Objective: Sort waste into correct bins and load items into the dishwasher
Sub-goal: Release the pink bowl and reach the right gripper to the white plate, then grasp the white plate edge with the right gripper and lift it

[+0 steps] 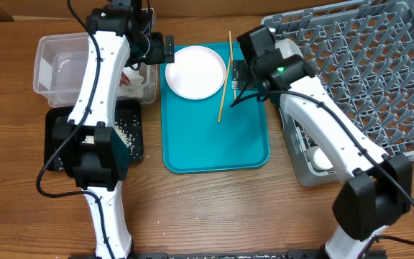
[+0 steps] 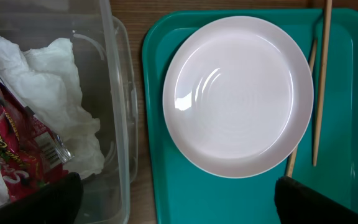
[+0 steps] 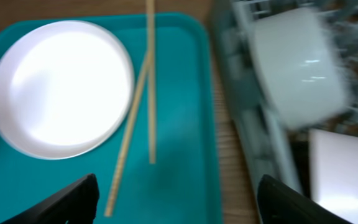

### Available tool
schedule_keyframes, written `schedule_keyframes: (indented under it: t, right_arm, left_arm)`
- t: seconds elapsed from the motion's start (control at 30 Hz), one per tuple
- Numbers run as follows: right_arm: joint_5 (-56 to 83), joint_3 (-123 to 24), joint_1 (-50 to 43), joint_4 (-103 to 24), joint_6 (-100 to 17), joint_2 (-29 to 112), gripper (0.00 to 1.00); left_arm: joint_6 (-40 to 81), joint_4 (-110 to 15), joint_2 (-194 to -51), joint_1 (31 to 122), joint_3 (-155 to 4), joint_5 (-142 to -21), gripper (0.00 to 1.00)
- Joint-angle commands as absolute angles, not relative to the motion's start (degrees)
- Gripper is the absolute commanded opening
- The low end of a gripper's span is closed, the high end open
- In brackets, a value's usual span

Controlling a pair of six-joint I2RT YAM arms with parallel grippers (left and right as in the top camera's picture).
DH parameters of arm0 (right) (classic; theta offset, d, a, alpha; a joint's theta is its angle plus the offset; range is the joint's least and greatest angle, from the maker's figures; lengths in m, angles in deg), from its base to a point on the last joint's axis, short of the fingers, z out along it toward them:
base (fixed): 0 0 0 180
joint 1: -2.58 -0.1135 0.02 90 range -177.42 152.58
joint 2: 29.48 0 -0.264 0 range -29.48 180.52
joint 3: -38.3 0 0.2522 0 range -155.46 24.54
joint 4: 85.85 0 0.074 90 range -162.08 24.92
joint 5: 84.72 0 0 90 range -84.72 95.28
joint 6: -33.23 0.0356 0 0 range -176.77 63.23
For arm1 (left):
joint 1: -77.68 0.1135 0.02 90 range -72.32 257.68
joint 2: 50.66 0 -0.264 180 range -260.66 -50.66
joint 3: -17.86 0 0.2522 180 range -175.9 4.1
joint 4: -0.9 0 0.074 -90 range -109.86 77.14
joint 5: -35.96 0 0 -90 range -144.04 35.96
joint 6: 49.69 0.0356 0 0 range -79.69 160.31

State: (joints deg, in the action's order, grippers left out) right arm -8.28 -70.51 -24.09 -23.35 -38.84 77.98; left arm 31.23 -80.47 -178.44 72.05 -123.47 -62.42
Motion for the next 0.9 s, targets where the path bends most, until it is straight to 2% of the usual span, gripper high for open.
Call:
schedule_keyframes:
  t: [0.0,0.23,0.33,0.57,0.73,0.87]
  right_arm:
    - [2.4,-69.1,-24.2,-27.3,-39.1,80.7,0.8]
    - [10.8,-69.2,-24.4,-37.2,-30.9,86.9,0.68]
    - [11.3,-69.2,-24.4,-40.5,-25.3,88.9,0.6]
    - [12.0,-69.2,-25.8,-48.4,-13.5,94.7,0.51]
    - [10.3,-69.2,-27.2,-49.9,-8.4,98.1,0.41]
    - [9.0,-69.2,-27.3,-49.1,-8.0,99.2,0.4]
  left_arm:
    - [30.9,-80.3,-177.8,71.7,-124.7,-63.0,1.0]
    - [30.9,-80.3,-177.8,71.6,-124.7,-63.0,1.0]
    - [30.9,-80.3,-177.8,71.7,-124.7,-63.0,1.0]
    - [30.9,-80.3,-177.8,71.7,-124.7,-63.0,1.0]
    - [30.9,-80.3,-177.8,71.7,-124.7,-63.0,1.0]
    - [30.9,-80.3,-177.8,71.7,-124.7,-63.0,1.0]
